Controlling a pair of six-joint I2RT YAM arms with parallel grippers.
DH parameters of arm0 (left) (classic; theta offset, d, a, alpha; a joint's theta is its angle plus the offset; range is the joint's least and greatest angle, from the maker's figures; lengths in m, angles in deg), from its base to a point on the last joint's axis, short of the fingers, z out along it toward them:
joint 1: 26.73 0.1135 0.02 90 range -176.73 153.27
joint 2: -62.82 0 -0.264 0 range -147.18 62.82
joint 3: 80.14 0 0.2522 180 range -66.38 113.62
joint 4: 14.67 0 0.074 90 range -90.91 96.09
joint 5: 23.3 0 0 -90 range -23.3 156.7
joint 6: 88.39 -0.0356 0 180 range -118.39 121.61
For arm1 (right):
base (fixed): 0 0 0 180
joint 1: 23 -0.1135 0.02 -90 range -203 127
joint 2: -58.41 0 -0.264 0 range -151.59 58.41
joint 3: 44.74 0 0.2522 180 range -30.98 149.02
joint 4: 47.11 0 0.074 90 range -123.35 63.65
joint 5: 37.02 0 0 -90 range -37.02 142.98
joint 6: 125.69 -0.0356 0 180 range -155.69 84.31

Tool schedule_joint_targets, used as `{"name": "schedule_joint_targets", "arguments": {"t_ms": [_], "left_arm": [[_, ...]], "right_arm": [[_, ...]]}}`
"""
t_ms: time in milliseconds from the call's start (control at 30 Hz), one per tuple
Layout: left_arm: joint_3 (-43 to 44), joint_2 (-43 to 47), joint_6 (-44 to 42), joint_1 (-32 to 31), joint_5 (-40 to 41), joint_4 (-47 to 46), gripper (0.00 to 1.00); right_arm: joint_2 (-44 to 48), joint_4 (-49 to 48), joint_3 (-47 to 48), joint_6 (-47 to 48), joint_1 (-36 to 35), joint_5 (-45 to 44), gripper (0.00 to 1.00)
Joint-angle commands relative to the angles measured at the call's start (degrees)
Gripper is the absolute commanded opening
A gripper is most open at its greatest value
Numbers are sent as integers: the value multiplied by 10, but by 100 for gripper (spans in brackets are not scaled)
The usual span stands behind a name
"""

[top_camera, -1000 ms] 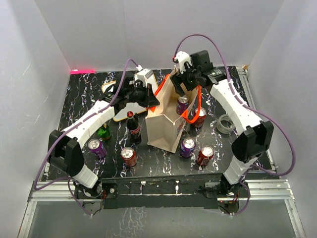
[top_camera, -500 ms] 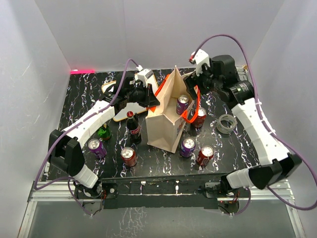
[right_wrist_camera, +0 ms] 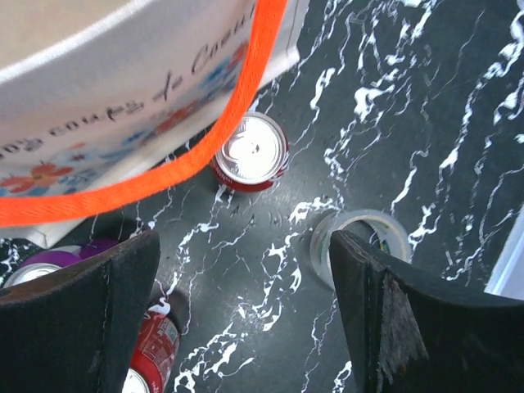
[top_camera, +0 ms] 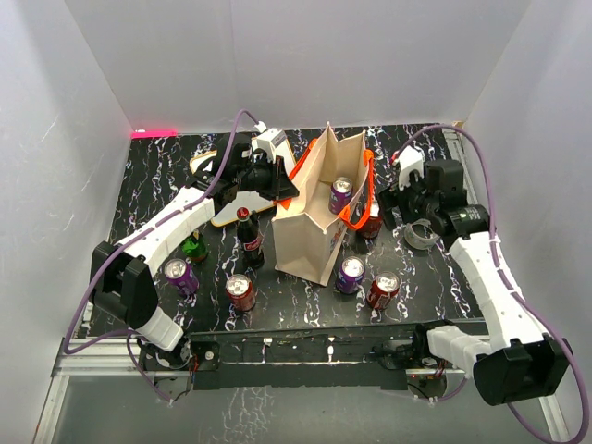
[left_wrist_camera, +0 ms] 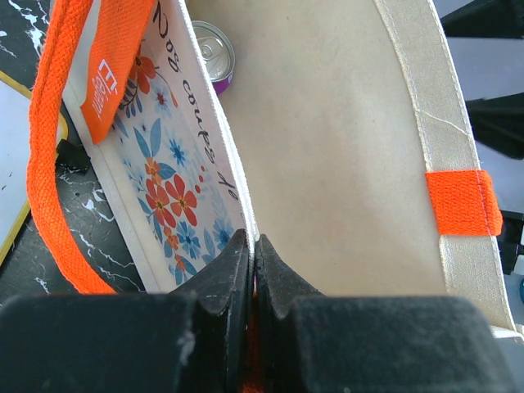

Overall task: Place the beverage into the canvas bag
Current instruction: Pick up the drink from the center of the board.

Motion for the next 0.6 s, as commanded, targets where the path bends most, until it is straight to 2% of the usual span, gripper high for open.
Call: {"name": "schedule_joint_targets", "arguments": {"t_ms": [0, 233, 467, 567], "left_arm": [[4, 4, -4, 2, -10, -5, 0], [-3, 10, -5, 2, -12, -9, 0], [-8, 18, -7, 2, -7, -10, 0], [-6, 17, -7, 3, -7, -9, 0]], "right_arm": [[10, -118, -69, -11, 4, 2, 88], [-17, -249, -163, -4, 15, 29, 89], [-70, -315, -183, -7, 27, 84, 89], [-86, -338, -188, -15, 27, 76, 89]]}}
